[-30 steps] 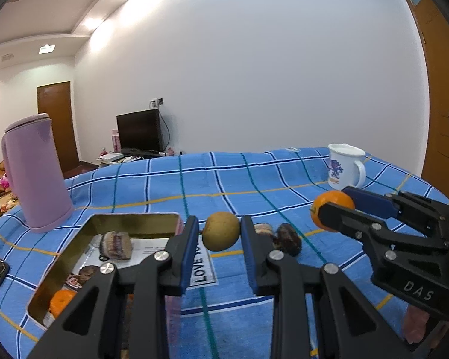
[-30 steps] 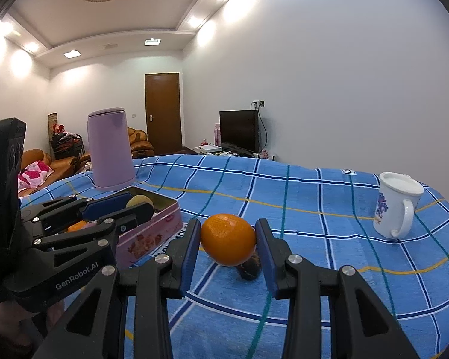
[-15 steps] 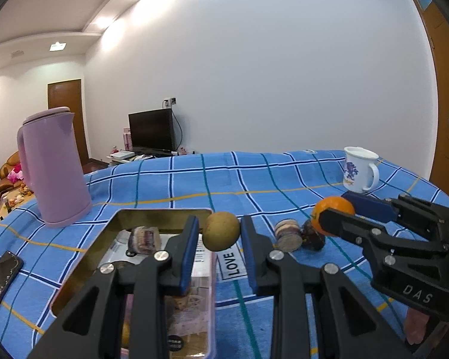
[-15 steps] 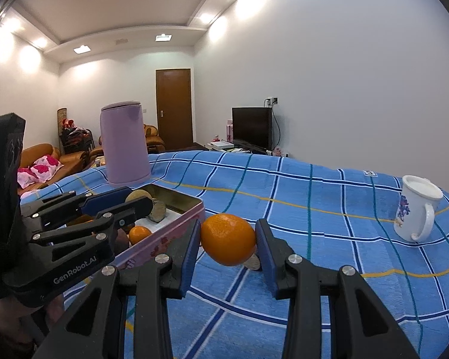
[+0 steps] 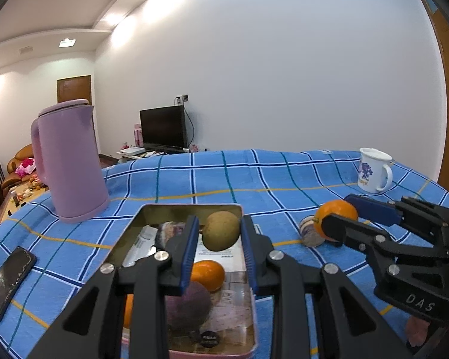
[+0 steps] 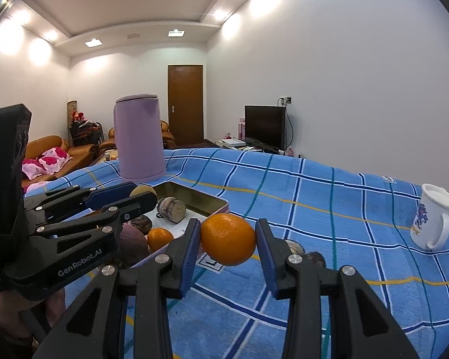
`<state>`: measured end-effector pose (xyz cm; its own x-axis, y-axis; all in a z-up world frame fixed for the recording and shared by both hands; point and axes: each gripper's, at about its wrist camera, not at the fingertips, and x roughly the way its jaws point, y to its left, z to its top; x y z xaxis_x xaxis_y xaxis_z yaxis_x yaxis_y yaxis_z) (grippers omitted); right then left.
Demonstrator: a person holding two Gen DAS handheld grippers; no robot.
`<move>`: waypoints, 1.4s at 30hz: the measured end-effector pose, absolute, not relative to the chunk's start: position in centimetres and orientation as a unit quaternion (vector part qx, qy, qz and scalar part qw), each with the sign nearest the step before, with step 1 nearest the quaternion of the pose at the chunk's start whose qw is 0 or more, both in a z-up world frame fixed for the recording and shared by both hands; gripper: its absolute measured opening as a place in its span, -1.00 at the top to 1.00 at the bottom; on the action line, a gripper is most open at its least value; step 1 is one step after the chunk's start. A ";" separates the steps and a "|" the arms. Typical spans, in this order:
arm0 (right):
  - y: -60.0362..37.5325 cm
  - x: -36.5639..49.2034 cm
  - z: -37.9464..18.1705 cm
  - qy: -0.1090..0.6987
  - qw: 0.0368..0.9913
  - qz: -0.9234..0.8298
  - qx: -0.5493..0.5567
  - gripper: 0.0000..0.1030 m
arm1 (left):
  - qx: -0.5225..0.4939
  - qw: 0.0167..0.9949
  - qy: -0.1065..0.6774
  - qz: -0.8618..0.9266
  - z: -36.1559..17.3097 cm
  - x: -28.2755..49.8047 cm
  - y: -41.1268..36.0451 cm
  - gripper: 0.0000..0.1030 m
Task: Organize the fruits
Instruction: 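Lift the yellow fruit with the left tool while the right tool carries the orange to the tin, then open the left tool over the tin while the right tool releases the orange into it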
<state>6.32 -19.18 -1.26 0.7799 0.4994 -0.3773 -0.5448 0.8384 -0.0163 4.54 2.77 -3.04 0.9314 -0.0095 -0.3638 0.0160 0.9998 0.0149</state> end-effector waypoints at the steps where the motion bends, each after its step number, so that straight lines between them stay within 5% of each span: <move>1: -18.9 6.3 -1.3 0.183 0.941 0.279 -0.064 0.23 | 0.008 0.983 0.185 -0.005 -3.1 4.5 3.0 0.42; 42: -11.4 6.3 -1.6 0.190 0.915 0.340 -0.103 0.23 | -0.010 0.973 0.222 0.065 -3.7 5.1 11.4 0.42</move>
<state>6.33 -11.36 -1.60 0.6970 0.5824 -0.4184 -0.6608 0.7482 -0.0594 5.10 11.37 -3.68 0.8930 0.1223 -0.4331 -0.1316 0.9913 0.0085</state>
